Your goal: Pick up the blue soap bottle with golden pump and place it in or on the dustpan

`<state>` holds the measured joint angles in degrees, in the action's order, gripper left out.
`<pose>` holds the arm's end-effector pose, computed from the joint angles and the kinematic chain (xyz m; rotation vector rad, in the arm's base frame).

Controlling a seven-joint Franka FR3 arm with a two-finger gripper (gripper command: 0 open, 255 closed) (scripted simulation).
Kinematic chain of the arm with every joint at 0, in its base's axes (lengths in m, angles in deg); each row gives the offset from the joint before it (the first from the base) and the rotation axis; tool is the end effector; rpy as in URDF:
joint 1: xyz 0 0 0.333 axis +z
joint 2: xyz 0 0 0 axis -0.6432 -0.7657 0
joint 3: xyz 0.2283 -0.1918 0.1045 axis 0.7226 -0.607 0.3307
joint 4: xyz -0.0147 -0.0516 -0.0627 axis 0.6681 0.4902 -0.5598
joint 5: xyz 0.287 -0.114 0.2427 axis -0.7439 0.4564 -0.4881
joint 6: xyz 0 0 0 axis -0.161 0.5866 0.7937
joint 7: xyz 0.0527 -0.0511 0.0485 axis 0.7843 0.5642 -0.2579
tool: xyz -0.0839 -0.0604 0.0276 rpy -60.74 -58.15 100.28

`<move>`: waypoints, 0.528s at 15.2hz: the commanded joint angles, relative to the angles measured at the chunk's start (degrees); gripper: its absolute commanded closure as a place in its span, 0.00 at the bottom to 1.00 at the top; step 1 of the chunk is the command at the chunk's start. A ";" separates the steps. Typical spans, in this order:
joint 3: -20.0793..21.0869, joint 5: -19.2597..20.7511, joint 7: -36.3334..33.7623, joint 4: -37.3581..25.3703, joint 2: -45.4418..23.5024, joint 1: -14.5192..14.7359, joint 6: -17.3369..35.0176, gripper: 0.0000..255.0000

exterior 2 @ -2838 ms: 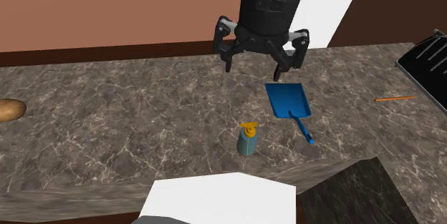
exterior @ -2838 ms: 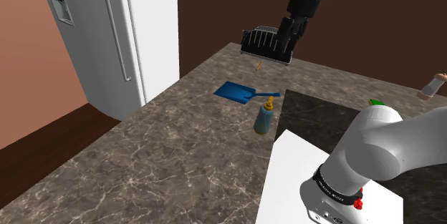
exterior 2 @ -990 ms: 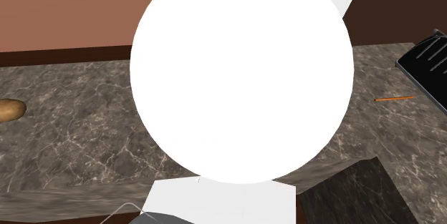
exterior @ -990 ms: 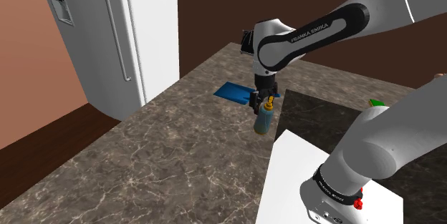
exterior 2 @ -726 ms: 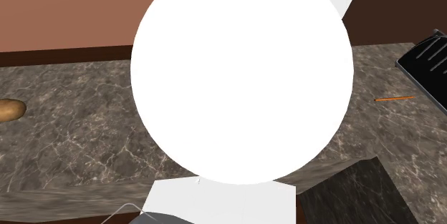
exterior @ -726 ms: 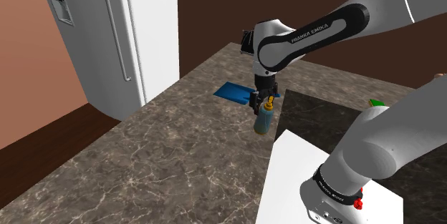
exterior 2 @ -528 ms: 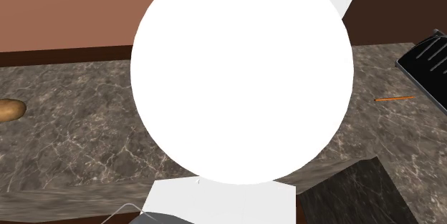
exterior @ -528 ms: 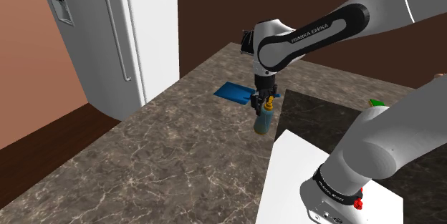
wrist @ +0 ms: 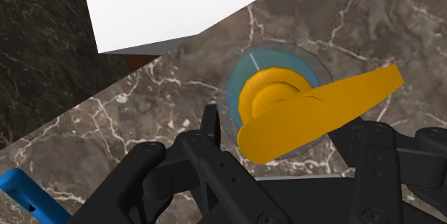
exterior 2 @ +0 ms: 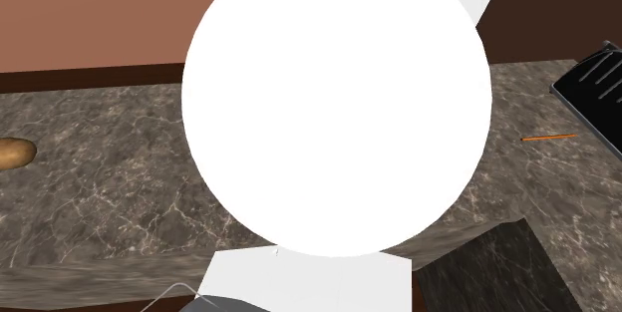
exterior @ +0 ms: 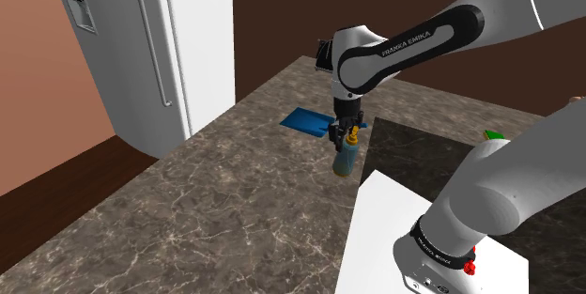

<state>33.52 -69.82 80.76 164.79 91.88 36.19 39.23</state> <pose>0.3647 -0.0464 0.3430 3.0707 -0.1761 -0.3618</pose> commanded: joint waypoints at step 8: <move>0.15 -0.20 0.29 -3.02 3.40 0.05 -6.45 1.00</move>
<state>33.57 -69.92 81.11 162.31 94.87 36.15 33.75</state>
